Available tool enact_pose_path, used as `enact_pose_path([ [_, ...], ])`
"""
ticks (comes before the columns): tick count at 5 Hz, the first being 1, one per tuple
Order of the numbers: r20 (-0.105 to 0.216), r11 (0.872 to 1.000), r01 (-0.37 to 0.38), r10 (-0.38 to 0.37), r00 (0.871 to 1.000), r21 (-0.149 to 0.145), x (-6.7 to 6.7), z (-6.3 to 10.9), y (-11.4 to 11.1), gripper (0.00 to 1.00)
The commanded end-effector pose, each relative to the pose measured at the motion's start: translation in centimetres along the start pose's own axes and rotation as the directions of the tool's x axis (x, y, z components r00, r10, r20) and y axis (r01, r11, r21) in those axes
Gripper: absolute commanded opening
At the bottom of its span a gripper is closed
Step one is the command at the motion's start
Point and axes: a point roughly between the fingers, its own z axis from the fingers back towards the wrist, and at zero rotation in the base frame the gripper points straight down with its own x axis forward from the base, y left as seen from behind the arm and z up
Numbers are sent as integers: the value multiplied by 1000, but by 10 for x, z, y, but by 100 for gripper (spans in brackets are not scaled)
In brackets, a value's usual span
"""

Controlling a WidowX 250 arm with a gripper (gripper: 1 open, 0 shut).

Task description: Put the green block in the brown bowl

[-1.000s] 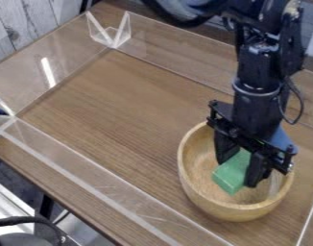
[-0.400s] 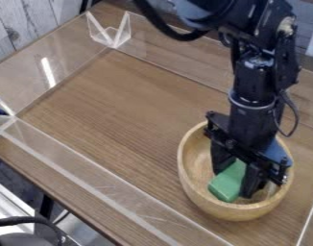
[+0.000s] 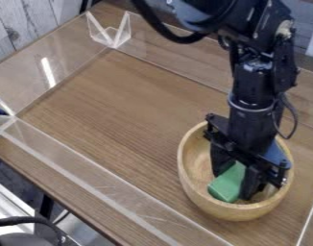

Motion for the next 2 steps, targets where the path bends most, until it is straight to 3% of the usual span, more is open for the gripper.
enact_pose_path([
  [1, 38, 1000, 8, -8, 999, -1, 4, 8, -2, 0],
  [2, 43, 1000, 5, -5, 999, -4, 3, 10, -3, 0],
])
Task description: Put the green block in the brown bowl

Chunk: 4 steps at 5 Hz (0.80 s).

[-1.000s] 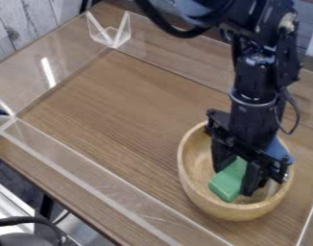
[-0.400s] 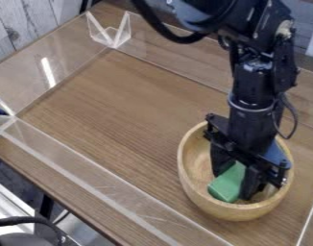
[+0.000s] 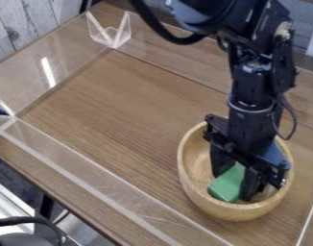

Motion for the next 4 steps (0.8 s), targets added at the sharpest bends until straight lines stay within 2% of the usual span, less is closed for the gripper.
enact_pose_path([
  [1, 49, 1000, 6, -6, 999, -4, 3, 13, -3, 0],
  [4, 60, 1000, -7, 8, 998, -9, 2, 22, -1, 0],
])
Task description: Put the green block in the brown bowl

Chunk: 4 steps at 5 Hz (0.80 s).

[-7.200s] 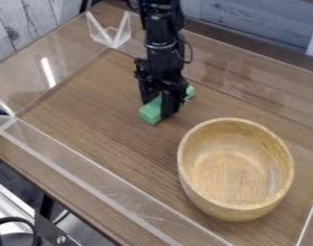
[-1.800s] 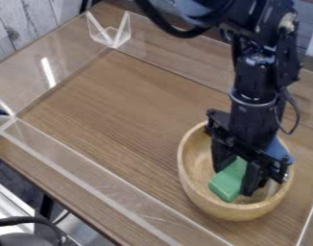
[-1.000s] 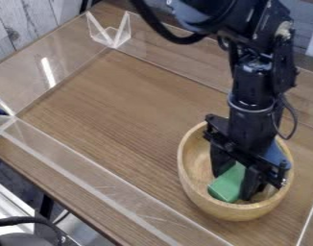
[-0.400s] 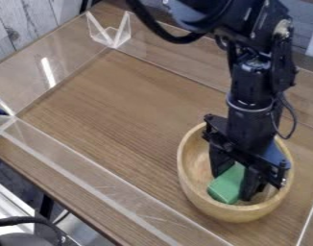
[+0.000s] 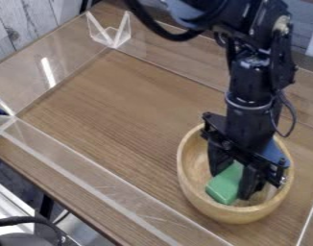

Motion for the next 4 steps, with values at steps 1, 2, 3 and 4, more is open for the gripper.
enact_pose_path([
  [1, 65, 1000, -2, 2, 998, -4, 6, 19, 0, 0],
  [2, 65, 1000, -7, 8, 998, -6, 6, 21, 1, 0],
  [3, 65, 1000, -12, 13, 998, -8, 7, 22, 2, 0],
  [4, 64, 1000, -17, 17, 998, -9, 7, 24, 3, 0],
])
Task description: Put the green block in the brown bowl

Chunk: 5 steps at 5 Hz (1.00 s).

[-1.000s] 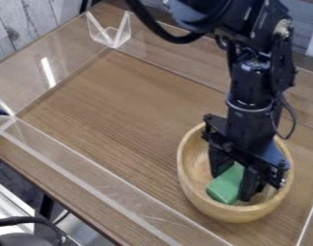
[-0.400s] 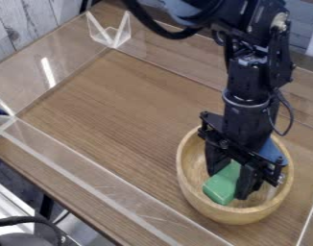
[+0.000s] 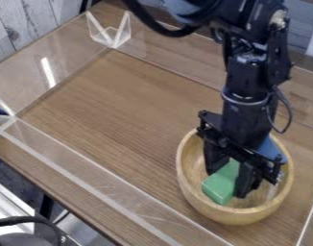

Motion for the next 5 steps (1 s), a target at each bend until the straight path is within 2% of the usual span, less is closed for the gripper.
enact_pose_path([
  [1, 88, 1000, 2, -2, 996, -3, 10, 22, -1, 0],
  [5, 81, 1000, -13, 14, 997, -14, 14, 24, 3, 0],
])
